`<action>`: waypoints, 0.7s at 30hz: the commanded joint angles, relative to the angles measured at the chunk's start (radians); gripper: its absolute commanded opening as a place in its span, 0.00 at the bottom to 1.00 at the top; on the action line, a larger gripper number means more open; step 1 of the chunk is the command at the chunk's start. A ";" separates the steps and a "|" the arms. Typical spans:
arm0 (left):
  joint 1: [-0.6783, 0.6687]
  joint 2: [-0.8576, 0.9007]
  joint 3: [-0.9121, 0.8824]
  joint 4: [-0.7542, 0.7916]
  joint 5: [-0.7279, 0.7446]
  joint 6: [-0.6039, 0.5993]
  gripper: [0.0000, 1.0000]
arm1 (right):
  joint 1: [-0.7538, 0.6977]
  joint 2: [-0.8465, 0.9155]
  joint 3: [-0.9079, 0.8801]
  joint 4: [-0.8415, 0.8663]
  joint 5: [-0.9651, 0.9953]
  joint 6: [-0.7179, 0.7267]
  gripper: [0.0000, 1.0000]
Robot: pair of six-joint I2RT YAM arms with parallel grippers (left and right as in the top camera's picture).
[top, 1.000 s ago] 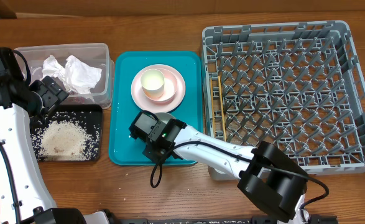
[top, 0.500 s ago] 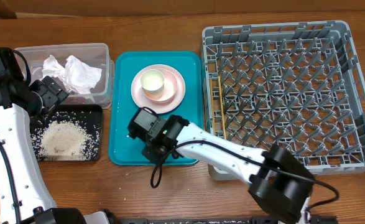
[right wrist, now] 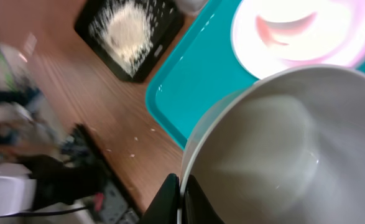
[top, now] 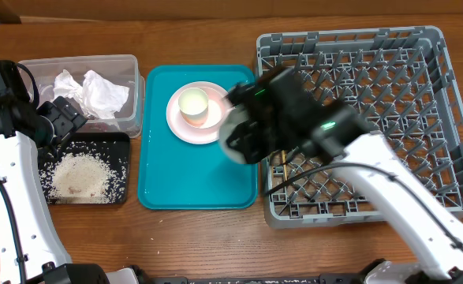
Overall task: Sort waste into correct bins and load items into the dishwasher
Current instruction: 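Lift the grey bowl and carry it right into the dish rack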
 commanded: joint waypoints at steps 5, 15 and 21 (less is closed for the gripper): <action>-0.001 0.003 0.015 0.002 -0.003 0.008 1.00 | -0.383 -0.030 -0.005 -0.126 -0.574 -0.060 0.04; -0.001 0.003 0.015 0.001 -0.003 0.008 1.00 | -0.658 -0.030 -0.290 -0.212 -0.951 -0.291 0.04; -0.001 0.003 0.015 0.001 -0.003 0.008 1.00 | -0.660 -0.030 -0.515 -0.180 -1.093 -0.393 0.04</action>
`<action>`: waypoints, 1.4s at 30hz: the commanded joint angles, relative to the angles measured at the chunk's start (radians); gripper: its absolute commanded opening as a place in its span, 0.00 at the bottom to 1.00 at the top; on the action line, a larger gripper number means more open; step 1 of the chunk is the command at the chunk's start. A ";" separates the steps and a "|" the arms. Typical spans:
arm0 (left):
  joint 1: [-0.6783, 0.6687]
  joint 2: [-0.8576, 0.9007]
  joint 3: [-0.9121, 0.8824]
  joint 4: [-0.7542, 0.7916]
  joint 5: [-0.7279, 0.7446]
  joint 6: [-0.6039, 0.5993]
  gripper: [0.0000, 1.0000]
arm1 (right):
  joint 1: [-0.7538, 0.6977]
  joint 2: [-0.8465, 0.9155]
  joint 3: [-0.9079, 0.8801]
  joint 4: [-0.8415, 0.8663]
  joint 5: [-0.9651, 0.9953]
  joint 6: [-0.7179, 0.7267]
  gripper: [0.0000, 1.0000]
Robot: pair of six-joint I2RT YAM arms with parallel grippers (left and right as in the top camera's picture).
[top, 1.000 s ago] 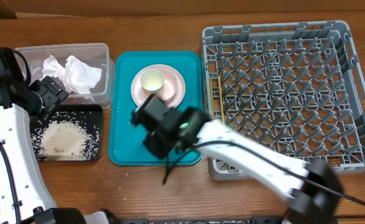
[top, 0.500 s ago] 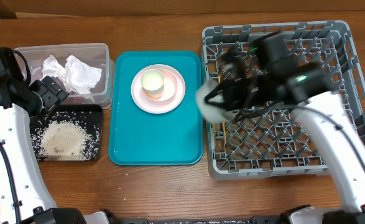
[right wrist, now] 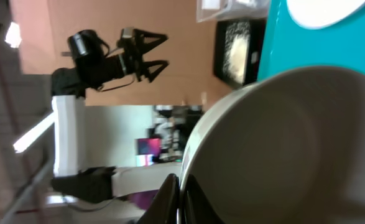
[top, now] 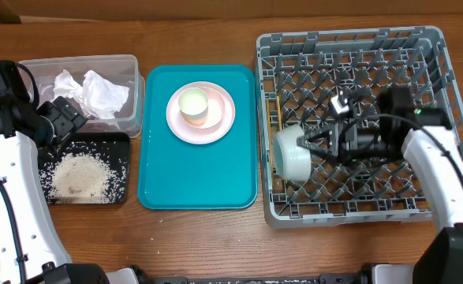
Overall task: Sort waste into correct bins and load items into the dishwasher
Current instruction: 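Lift the grey bowl and carry it right into the dish rack, then tilt the grey bowl upright in the rack and release it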
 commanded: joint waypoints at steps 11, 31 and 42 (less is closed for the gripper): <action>-0.001 0.003 0.015 0.001 -0.002 0.008 1.00 | -0.002 -0.016 -0.226 0.151 -0.101 -0.087 0.04; -0.001 0.003 0.015 0.002 -0.002 0.008 1.00 | -0.002 -0.016 -0.225 0.201 0.179 -0.079 0.09; -0.001 0.003 0.015 0.002 -0.002 0.008 1.00 | -0.092 -0.016 -0.224 0.199 0.183 -0.018 0.21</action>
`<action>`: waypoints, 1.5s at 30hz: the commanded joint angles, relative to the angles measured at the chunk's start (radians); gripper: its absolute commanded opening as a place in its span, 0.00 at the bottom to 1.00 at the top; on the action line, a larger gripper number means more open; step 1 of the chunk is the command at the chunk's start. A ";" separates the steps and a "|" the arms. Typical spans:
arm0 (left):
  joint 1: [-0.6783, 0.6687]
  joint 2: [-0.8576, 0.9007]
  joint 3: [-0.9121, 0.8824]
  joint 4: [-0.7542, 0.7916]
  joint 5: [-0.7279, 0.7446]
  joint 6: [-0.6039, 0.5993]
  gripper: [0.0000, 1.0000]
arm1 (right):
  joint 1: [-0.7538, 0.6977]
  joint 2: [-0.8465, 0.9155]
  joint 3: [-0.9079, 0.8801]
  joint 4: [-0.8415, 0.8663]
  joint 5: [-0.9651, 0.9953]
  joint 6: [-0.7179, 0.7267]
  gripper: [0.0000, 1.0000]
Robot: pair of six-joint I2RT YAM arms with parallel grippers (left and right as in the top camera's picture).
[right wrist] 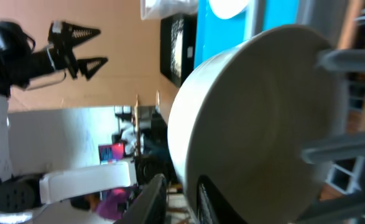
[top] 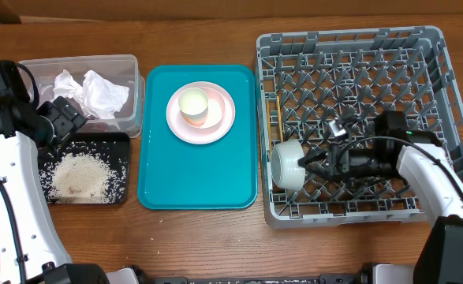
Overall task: Sort waste into correct bins and load items into the dishwasher
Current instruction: 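Tilt the grey bowl upright in the rack and release it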
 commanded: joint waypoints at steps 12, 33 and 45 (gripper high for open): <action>-0.001 0.003 0.015 0.001 -0.002 0.008 1.00 | -0.224 -0.016 0.003 -0.019 0.038 0.119 0.23; -0.001 0.003 0.015 0.001 -0.002 0.008 1.00 | 0.081 -0.063 0.357 -0.261 0.497 0.245 0.15; -0.001 0.003 0.015 0.001 -0.002 0.008 1.00 | 0.267 -0.066 0.499 -0.531 0.861 0.276 0.16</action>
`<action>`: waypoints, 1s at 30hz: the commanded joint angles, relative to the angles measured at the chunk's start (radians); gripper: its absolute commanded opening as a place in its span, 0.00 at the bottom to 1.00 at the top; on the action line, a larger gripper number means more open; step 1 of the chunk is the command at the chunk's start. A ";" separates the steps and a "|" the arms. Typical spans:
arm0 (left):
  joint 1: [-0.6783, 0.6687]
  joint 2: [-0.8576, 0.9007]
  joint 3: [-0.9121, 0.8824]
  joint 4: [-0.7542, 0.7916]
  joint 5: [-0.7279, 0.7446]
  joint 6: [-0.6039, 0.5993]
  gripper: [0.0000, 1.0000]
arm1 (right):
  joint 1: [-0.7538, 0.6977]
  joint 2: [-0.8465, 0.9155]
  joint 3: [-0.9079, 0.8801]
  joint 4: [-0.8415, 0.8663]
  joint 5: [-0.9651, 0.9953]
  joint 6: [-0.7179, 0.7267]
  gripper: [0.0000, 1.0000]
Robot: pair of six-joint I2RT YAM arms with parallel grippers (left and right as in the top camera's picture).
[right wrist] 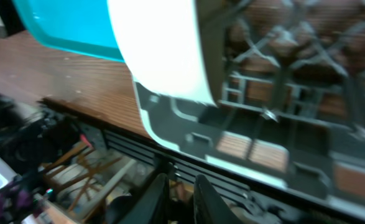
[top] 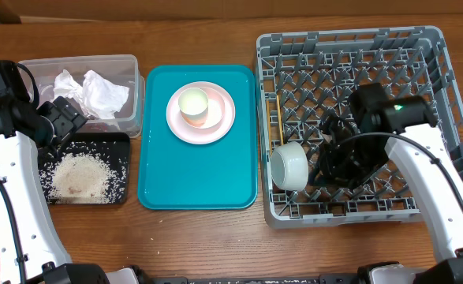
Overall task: Sort waste into correct bins and load items into the dishwasher
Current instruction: 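Tilt the grey bowl upright in the rack and release it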
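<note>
A white bowl [top: 289, 166] lies on its side in the front left corner of the grey dish rack [top: 349, 35]; in the right wrist view the bowl [right wrist: 160, 50] is up and away from the fingers. My right gripper [right wrist: 181, 190] is open and holds nothing, its arm [top: 357, 150] low over the rack just right of the bowl. A pink plate [top: 219, 126] carrying a small cup [top: 193, 104] sits on the teal tray [top: 168, 181]. My left gripper [top: 60, 118] hangs by the bins at far left, fingers seemingly apart and empty.
A clear bin [top: 77, 60] with crumpled white paper stands at the back left. In front of it is a black tray [top: 123, 170] of rice. A thin yellow stick [top: 278, 118] lies in the rack's left column. The rack's tines stand all around my right arm.
My right arm has lifted and swung back from the bowl, which stays in the rack's front left corner. The fingers are still apart. The left arm has not moved.
My right gripper was shut on the white bowl's rim over the teal tray's right edge. Then it held the bowl on its side inside the rack. Then its fingers stood apart with the bowl resting among the tines, and now the gripper is clear of it.
</note>
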 commanded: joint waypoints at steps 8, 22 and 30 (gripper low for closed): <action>-0.001 0.003 0.015 0.001 -0.002 0.008 1.00 | 0.021 -0.026 0.138 0.008 0.087 0.068 0.11; -0.001 0.003 0.015 0.000 -0.002 0.008 1.00 | 0.219 -0.025 0.137 0.093 0.183 0.095 0.04; -0.001 0.003 0.015 0.001 -0.002 0.008 1.00 | 0.272 -0.021 0.136 0.122 0.249 0.115 0.04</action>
